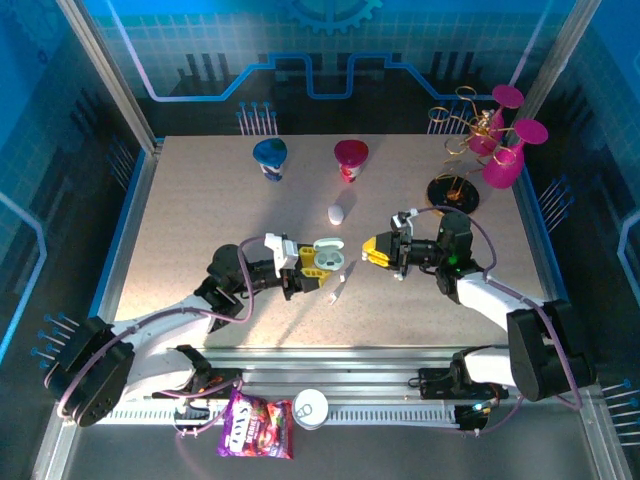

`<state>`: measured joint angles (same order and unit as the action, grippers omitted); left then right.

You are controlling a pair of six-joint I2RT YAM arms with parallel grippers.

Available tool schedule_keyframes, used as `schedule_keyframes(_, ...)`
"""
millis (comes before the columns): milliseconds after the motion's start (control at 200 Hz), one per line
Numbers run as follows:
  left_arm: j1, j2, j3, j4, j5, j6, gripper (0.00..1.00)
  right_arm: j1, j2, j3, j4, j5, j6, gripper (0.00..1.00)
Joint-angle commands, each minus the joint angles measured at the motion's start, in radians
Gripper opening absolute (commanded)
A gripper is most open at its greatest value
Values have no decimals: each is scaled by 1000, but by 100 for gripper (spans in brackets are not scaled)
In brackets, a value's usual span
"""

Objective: Insert wireless bluetooth earbuds into charging case

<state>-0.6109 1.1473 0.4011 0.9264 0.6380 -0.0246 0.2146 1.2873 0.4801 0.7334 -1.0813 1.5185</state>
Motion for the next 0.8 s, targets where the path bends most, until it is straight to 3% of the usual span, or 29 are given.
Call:
schedule_keyframes(0,-6,19,-19,65,-32,-7,26,0,3,-6,158,-5,76,18)
schedule_keyframes(225,-37,83,-12,129,-180,23,26,27,-37,29,165,47,84,18)
schedule_keyframes(345,-71,126,9,135,-296,84,26,55,-91,71,65,92,10,16)
schedule_keyframes(500,-82,210,12,254,-404,91,26,98,-190,153,-247,176,-213,16)
schedule_keyframes(635,-88,265,36,307,-418,62,26,154,-268,259,-593,301,-472,15)
schedule_keyframes(795,-110,303,62,337,-432,41,25,227,-279,341,-771,431,-621,15)
